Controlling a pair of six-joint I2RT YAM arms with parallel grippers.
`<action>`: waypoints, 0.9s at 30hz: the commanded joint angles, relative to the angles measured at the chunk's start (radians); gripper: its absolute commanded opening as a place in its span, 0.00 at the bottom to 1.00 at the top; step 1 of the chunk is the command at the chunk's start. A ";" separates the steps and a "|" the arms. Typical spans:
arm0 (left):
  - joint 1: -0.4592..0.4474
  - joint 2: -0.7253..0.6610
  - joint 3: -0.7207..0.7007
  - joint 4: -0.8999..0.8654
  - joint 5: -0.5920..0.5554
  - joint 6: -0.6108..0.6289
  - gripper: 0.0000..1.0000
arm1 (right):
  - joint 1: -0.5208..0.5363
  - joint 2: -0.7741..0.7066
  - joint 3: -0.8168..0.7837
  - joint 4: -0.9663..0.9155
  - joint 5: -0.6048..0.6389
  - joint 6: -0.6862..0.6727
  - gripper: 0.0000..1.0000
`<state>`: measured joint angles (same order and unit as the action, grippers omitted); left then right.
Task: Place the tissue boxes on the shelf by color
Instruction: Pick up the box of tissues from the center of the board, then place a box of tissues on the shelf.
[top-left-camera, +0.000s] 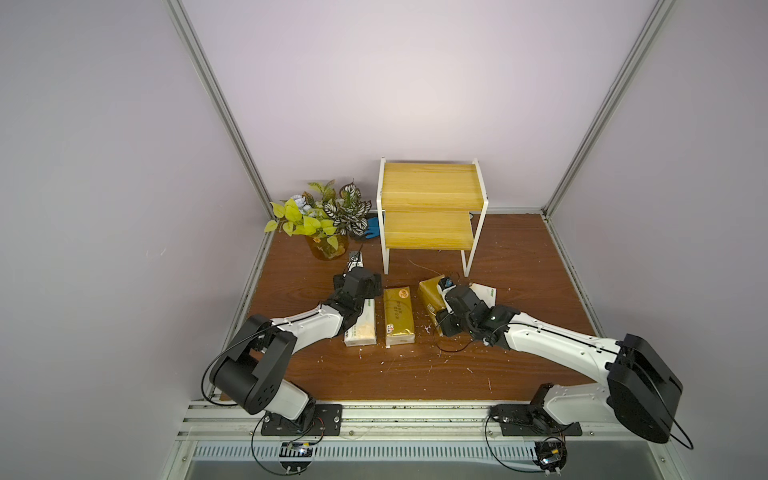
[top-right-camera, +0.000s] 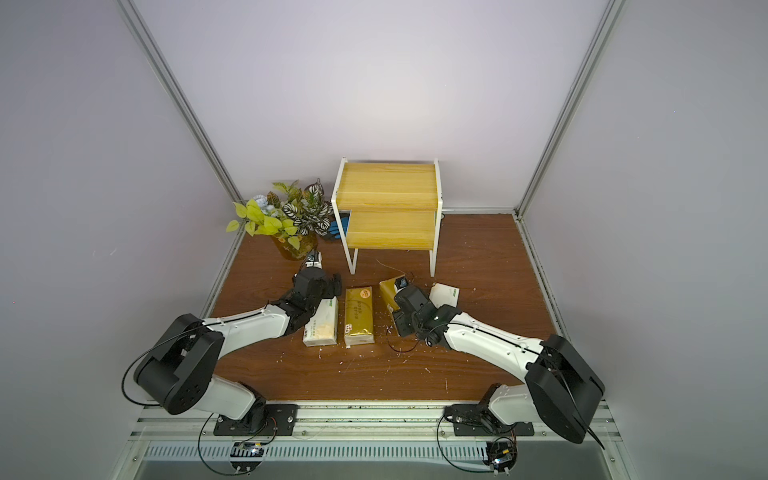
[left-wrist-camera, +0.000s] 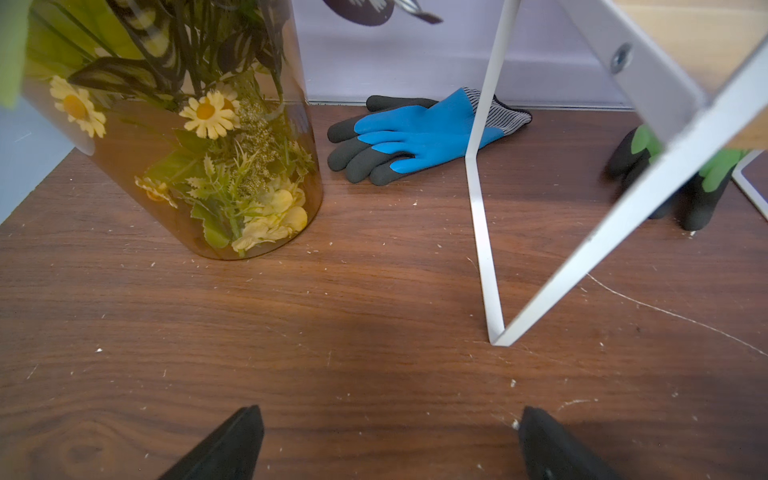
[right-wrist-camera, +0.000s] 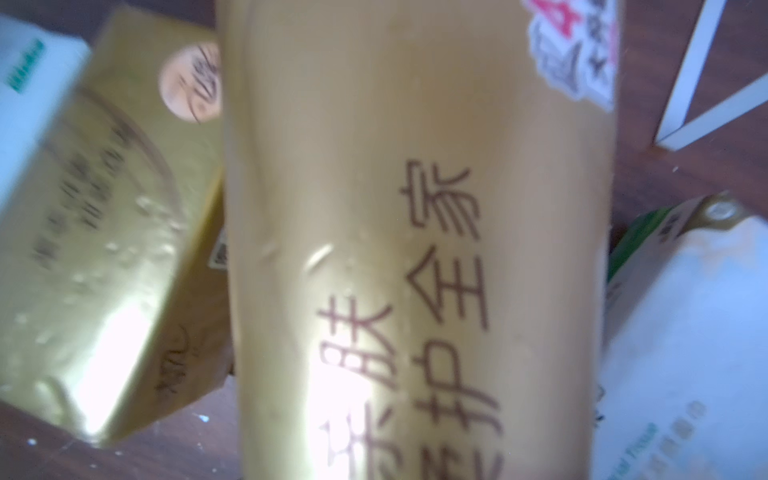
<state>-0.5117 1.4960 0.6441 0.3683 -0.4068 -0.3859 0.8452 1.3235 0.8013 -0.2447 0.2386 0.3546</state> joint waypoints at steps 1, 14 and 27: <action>-0.015 0.014 0.028 -0.007 -0.013 -0.031 1.00 | 0.005 -0.039 0.110 0.018 0.080 -0.033 0.34; -0.017 0.001 0.023 -0.047 -0.014 -0.073 1.00 | -0.081 0.086 0.329 0.057 0.216 -0.108 0.34; -0.017 -0.005 0.023 -0.072 -0.007 -0.072 1.00 | -0.230 0.144 0.367 0.214 0.198 -0.161 0.37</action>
<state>-0.5175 1.4990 0.6441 0.3256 -0.4091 -0.4496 0.6220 1.4685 1.1179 -0.1341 0.4191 0.2203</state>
